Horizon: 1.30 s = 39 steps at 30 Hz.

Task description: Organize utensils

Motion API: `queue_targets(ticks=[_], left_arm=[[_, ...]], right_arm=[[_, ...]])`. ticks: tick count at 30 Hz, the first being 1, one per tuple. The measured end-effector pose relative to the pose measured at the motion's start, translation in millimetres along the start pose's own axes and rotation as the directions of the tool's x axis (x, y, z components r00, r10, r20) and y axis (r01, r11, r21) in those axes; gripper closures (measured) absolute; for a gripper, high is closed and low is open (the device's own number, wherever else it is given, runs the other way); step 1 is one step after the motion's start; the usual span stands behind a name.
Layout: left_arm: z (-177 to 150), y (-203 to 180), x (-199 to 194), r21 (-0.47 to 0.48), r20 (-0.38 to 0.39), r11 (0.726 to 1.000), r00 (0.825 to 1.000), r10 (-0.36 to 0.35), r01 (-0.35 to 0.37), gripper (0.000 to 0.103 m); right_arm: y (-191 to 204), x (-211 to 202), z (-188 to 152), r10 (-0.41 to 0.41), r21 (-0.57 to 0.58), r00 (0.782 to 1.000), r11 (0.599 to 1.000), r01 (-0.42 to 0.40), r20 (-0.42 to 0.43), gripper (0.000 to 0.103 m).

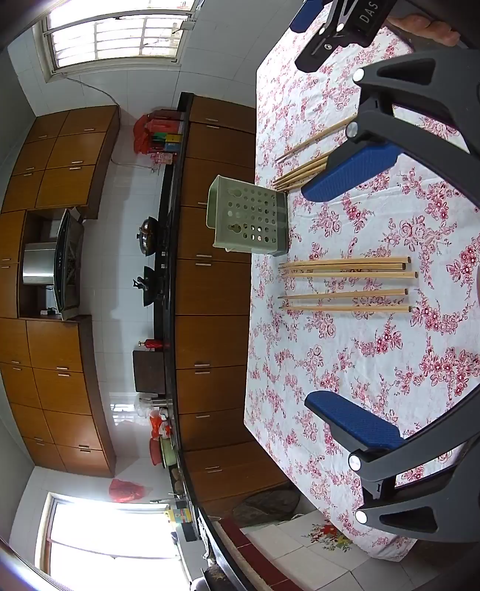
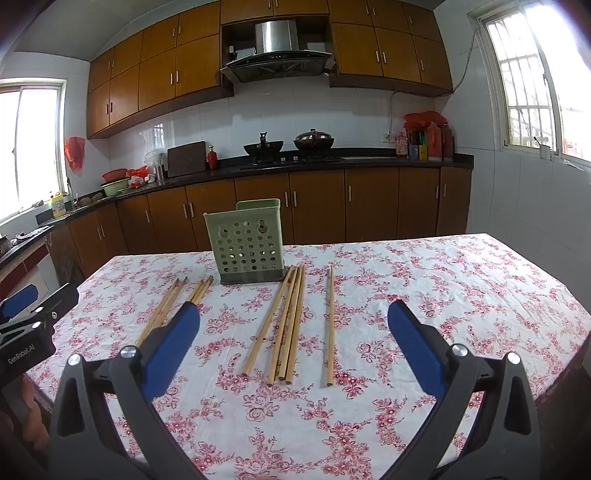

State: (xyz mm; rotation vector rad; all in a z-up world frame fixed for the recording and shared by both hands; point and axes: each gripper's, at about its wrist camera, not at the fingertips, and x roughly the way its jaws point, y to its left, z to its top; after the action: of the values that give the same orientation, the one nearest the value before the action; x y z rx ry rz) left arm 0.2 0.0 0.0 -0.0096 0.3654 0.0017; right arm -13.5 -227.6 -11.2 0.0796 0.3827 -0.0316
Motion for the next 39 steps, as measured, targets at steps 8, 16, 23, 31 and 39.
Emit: queue_targets(ticks=[8,16,23,31,39], left_arm=[[0.0,-0.1,0.4,0.002,-0.003,1.0,1.0,-0.002,0.002,0.002],[0.0,-0.1,0.1,0.001,-0.002,1.0,1.0,0.001,-0.001,0.002],[0.0,0.0,0.2,0.001,-0.004,1.0,1.0,0.001,-0.001,0.002],[0.0,-0.1,0.3,0.001,-0.005,1.0,1.0,0.001,-0.001,0.002],[-0.7,4.0,2.7,-0.013,-0.029,1.0,1.0,0.005,-0.005,0.002]], right_arm=[[4.0,-1.4,-0.9,-0.001,0.0,1.0,1.0,0.001,-0.001,0.004],[3.4,-0.4,-0.7,0.001,0.002,1.0,1.0,-0.001,-0.002,0.004],[3.4,0.7,-0.8,0.001,0.003,1.0,1.0,-0.001,-0.003,0.004],[1.9,1.9,-0.2,0.001,0.003,1.0,1.0,-0.001,-0.004,0.004],[-0.7,7.8,-7.7,-0.01,0.011,1.0,1.0,0.01,-0.027,0.004]])
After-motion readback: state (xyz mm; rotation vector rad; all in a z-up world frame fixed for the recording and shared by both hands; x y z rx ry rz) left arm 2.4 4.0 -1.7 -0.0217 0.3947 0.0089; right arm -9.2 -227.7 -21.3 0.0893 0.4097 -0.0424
